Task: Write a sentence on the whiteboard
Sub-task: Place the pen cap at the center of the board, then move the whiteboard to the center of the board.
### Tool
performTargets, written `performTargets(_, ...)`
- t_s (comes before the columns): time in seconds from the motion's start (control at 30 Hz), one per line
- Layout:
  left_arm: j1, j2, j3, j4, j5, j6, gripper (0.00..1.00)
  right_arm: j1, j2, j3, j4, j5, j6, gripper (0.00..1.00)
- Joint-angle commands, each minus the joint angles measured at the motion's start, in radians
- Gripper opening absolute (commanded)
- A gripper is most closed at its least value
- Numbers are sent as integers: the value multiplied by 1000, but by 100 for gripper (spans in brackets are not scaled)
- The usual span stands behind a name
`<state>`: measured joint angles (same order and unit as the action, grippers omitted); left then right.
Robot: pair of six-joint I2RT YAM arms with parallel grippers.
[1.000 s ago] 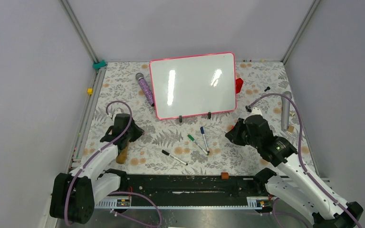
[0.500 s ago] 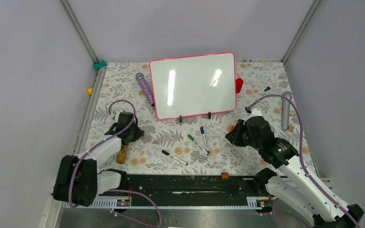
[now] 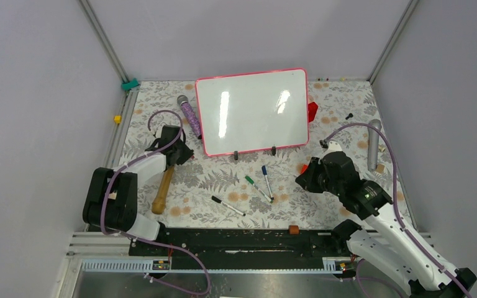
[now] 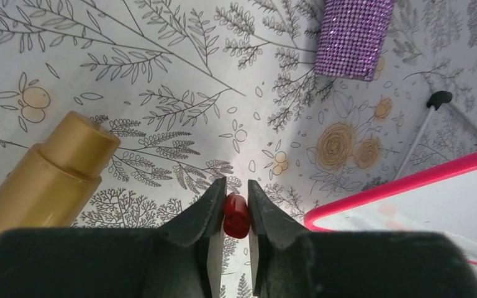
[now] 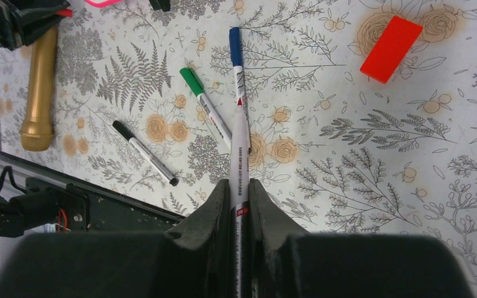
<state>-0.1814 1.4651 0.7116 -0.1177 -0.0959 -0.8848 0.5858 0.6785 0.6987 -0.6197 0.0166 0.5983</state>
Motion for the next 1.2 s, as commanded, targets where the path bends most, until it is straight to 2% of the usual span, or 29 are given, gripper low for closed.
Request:
performTargets(0.0,7,12,33,22,35,-3,22,-4,-24,45,-44,42,75,0)
performTargets(0.2,7,-54,14,-6,57,8,40,-5,-78,27,-57,102,183,0)
performTargets(0.43,7,-214,-59,-48,136,-20,44,-4,-111,21,-55,90,135,0)
performTargets(0.63,5,-421,-100,-102,286,101,57,-6,-70,40,-32,-175,-94,0)
performTargets(0.7,4,-507,-126,-126,314,111,66,-4,-18,92,-86,-237,-152,0)
performTargets(0.73,4,-550,-141,-146,325,110,84,-4,27,121,-126,-240,-162,0)
performTargets(0.77,2,-598,-153,-152,342,113,97,-6,62,149,-162,-218,-164,0)
performTargets(0.97,-3,-805,-195,-218,399,105,99,-5,185,232,-306,24,-9,0)
performTargets(1.17,-4,-855,-191,-292,386,129,99,-5,126,213,-266,18,54,0)
